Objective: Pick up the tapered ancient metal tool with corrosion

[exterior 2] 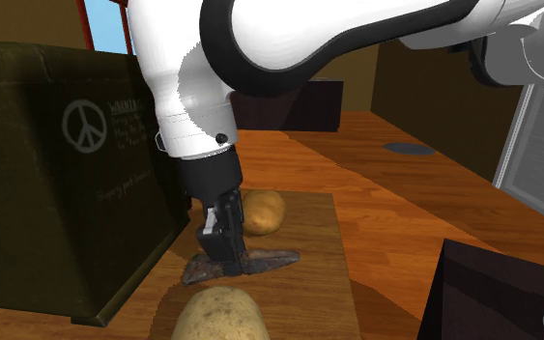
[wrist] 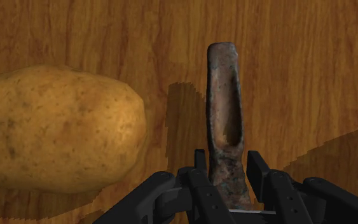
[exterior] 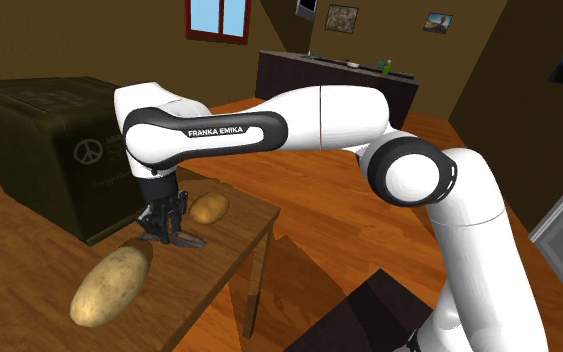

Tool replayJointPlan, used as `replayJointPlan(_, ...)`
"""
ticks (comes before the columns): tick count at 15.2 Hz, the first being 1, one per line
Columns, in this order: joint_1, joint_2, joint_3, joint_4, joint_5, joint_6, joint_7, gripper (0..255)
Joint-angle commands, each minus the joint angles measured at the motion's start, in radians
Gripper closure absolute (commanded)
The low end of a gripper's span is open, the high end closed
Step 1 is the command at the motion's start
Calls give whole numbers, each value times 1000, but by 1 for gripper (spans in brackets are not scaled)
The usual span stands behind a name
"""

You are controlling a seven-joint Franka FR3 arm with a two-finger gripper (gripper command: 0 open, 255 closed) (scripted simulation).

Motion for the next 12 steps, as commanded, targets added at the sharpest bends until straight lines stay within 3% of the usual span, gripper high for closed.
replayJointPlan(1, 2, -2, 1, 15, 1, -18, 1, 255)
replayJointPlan(12, 23, 9, 2, 184, 0, -174, -2, 255)
